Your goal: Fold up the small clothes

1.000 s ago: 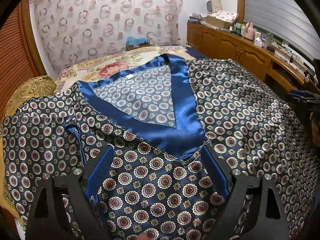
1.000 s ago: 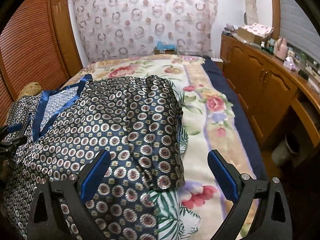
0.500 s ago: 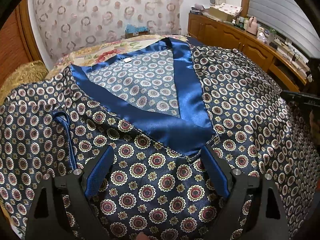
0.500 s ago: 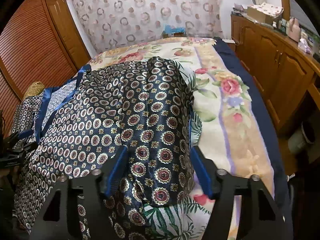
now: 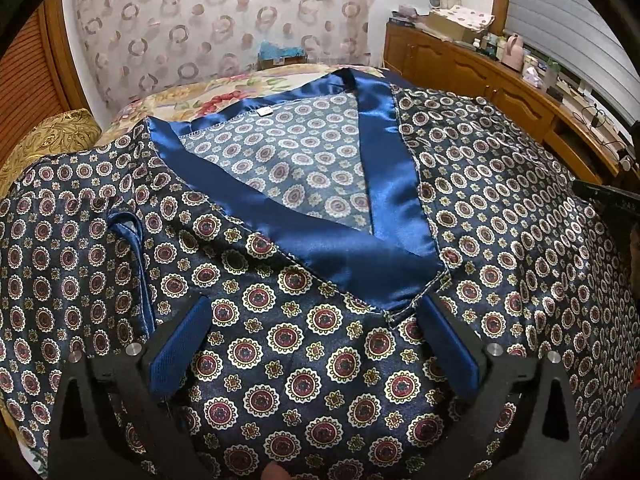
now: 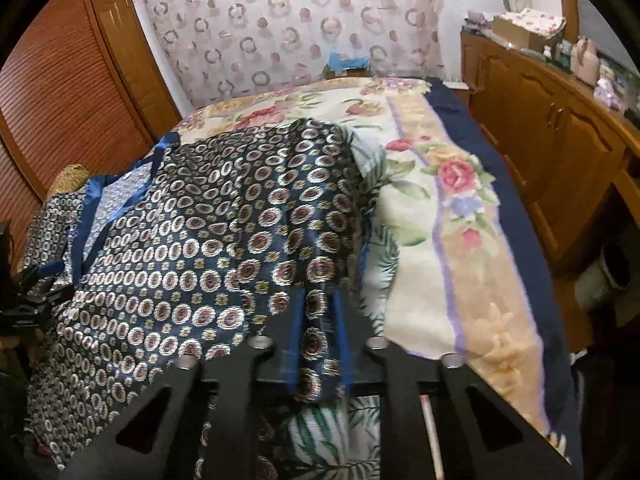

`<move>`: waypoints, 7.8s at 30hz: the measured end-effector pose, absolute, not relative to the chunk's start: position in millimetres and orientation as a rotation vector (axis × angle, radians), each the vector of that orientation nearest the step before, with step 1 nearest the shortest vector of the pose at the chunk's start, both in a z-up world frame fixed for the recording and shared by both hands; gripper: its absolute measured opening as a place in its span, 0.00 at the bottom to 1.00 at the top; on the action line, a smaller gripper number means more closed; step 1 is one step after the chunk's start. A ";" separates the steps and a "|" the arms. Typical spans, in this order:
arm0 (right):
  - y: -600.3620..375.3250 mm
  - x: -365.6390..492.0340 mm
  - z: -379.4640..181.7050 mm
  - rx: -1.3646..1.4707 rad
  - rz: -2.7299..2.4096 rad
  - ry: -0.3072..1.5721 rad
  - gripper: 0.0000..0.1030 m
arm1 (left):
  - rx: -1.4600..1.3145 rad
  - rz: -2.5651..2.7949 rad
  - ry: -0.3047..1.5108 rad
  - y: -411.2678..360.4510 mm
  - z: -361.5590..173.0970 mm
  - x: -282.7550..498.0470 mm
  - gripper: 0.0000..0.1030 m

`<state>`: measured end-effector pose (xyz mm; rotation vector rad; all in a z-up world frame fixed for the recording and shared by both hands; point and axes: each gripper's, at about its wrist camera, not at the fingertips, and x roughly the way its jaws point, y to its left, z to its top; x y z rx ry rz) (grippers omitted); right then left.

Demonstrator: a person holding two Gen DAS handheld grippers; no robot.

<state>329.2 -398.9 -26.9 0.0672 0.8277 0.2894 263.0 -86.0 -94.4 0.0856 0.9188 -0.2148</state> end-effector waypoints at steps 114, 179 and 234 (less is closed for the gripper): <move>-252.9 409.9 -16.5 -0.160 0.364 0.772 0.49 | -0.047 -0.048 0.718 76.7 -24.1 239.6 0.95; -270.7 444.0 -24.7 -0.146 0.332 0.804 0.56 | -0.055 -0.060 0.682 109.2 -18.6 267.4 0.02; -374.1 118.2 23.4 -0.113 0.459 0.588 0.01 | -0.071 -0.186 0.551 92.8 26.2 -3.8 0.02</move>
